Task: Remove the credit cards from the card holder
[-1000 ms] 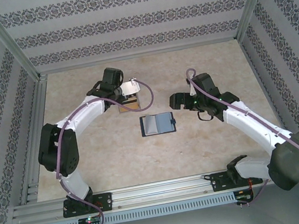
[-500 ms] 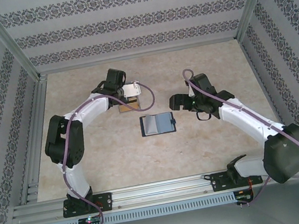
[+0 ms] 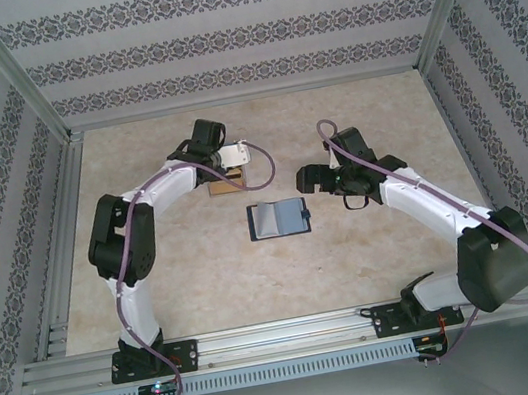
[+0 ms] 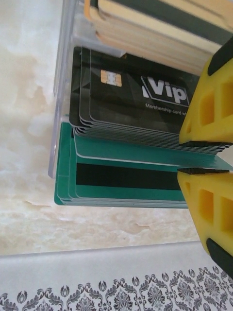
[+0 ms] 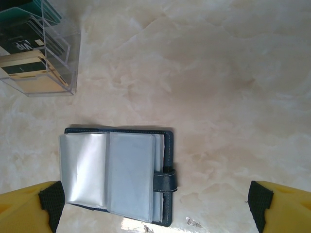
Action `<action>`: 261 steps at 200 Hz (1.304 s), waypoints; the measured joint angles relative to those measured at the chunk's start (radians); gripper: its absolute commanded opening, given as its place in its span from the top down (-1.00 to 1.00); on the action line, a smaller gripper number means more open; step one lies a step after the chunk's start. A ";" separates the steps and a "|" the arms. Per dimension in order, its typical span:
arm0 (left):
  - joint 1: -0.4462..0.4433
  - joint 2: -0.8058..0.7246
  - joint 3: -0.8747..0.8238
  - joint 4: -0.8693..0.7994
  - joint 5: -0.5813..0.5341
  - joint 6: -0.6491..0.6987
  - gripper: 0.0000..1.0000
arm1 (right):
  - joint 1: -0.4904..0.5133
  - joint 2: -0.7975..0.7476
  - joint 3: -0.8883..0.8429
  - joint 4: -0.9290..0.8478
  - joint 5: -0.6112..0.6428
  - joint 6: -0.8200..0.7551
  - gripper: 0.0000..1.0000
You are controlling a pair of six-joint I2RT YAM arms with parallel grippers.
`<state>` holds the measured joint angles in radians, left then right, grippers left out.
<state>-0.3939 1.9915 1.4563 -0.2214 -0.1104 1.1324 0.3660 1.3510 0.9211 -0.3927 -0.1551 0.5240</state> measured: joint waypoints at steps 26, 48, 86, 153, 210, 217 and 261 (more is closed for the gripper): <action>0.010 0.019 0.026 0.005 -0.011 -0.021 0.56 | -0.005 0.002 0.000 0.000 -0.003 0.000 -0.97; 0.019 0.034 0.064 0.011 -0.026 -0.043 0.55 | -0.005 0.007 0.002 0.000 -0.008 0.000 -0.97; 0.028 0.044 0.107 0.022 -0.037 -0.084 0.54 | -0.005 0.011 0.002 0.000 -0.011 0.000 -0.96; 0.029 0.044 0.113 0.024 -0.044 -0.138 0.52 | -0.005 0.014 0.003 0.001 -0.019 0.003 -0.97; 0.030 0.009 0.122 -0.028 -0.020 -0.410 -0.50 | -0.004 0.014 0.003 0.014 -0.029 0.004 -0.96; 0.030 -0.011 0.122 -0.042 -0.014 -0.463 -0.99 | -0.003 0.014 0.003 0.019 -0.029 0.004 -0.96; 0.031 -0.254 0.052 -0.056 0.020 -0.823 -0.99 | 0.034 0.043 0.003 0.029 -0.025 0.003 -0.96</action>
<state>-0.3634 1.7374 1.5085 -0.2771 -0.0902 0.3096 0.4004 1.3941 0.9237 -0.3637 -0.1802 0.5266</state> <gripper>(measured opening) 0.992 0.982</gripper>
